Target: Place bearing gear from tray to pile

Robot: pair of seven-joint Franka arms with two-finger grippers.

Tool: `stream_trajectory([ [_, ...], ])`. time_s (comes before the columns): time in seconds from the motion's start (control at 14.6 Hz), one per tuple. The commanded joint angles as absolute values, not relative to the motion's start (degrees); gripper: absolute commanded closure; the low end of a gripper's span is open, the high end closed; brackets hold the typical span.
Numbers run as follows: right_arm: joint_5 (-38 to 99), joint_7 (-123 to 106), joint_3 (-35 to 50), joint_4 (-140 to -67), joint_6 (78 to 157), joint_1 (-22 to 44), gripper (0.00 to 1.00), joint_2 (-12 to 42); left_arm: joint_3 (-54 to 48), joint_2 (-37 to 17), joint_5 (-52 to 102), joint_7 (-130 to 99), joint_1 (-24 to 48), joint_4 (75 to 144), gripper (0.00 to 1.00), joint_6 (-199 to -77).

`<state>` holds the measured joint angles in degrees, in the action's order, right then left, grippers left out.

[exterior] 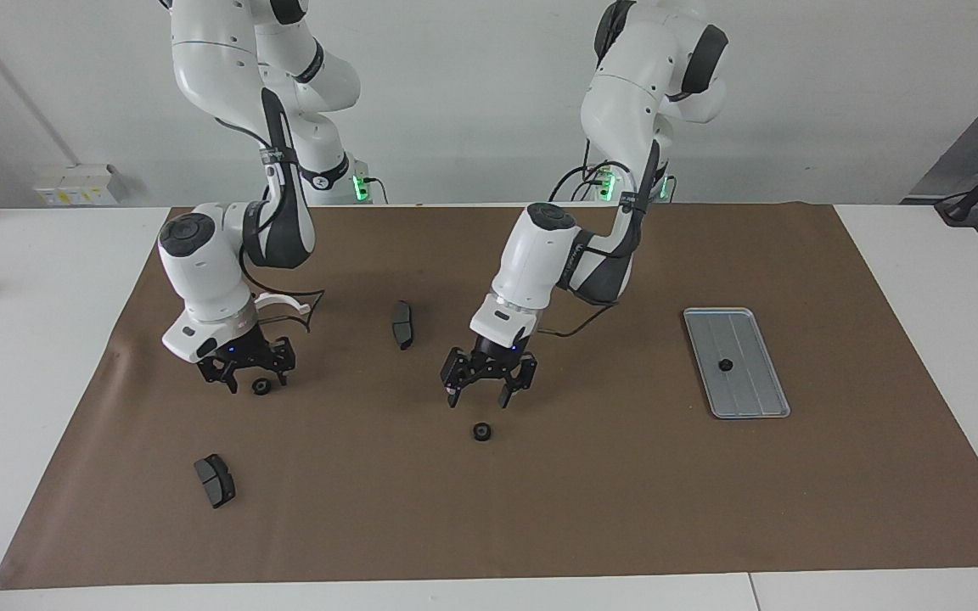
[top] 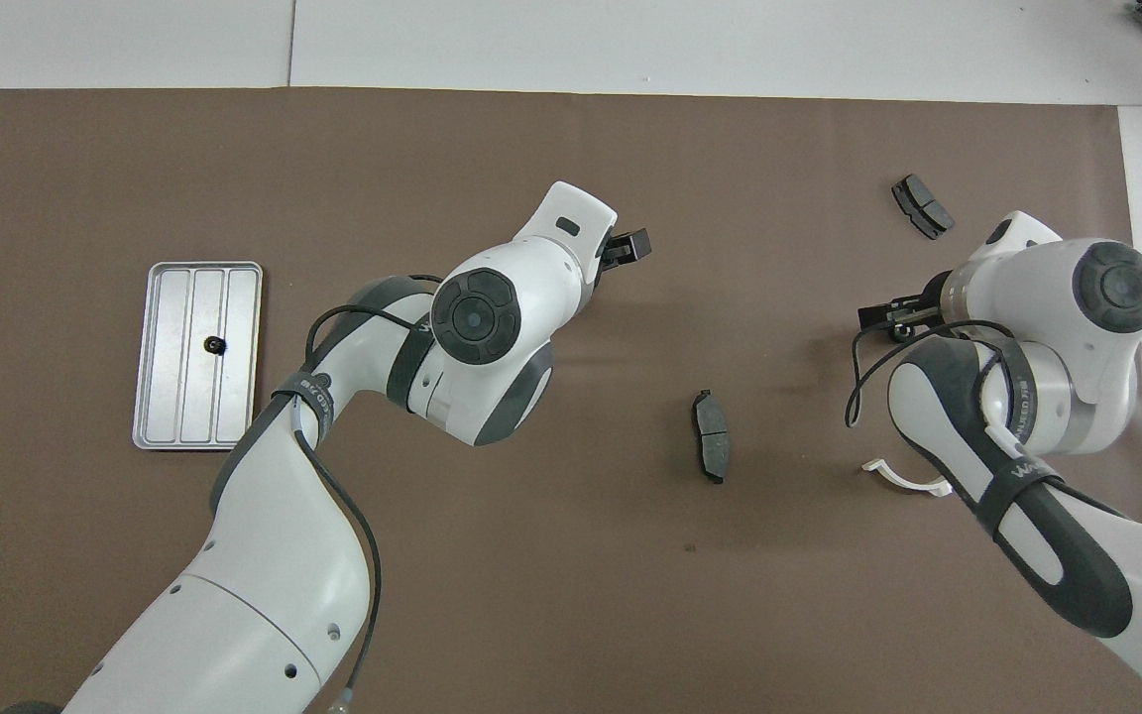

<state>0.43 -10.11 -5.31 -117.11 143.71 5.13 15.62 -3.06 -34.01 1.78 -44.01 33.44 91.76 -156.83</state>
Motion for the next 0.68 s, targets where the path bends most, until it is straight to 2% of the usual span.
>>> stream_trajectory([
  [0.0, 1.41, -3.28, -4.83, -113.3, 143.53, 9.91, 0.0, 16.0, -1.5, -29.99, 1.85, -41.59, 32.44, 94.73, 0.0, -151.8],
  [0.34, 1.41, 7.02, -4.83, -103.38, 143.26, 17.48, 0.0, 20.82, -1.58, -19.44, 1.85, -29.73, 24.71, 106.68, 0.0, -150.21],
  [0.62, 0.44, 16.67, -4.92, -90.47, 143.26, 25.38, 0.0, 31.78, -1.58, -14.25, 1.85, -17.26, 18.12, 108.46, 0.0, -137.5],
])
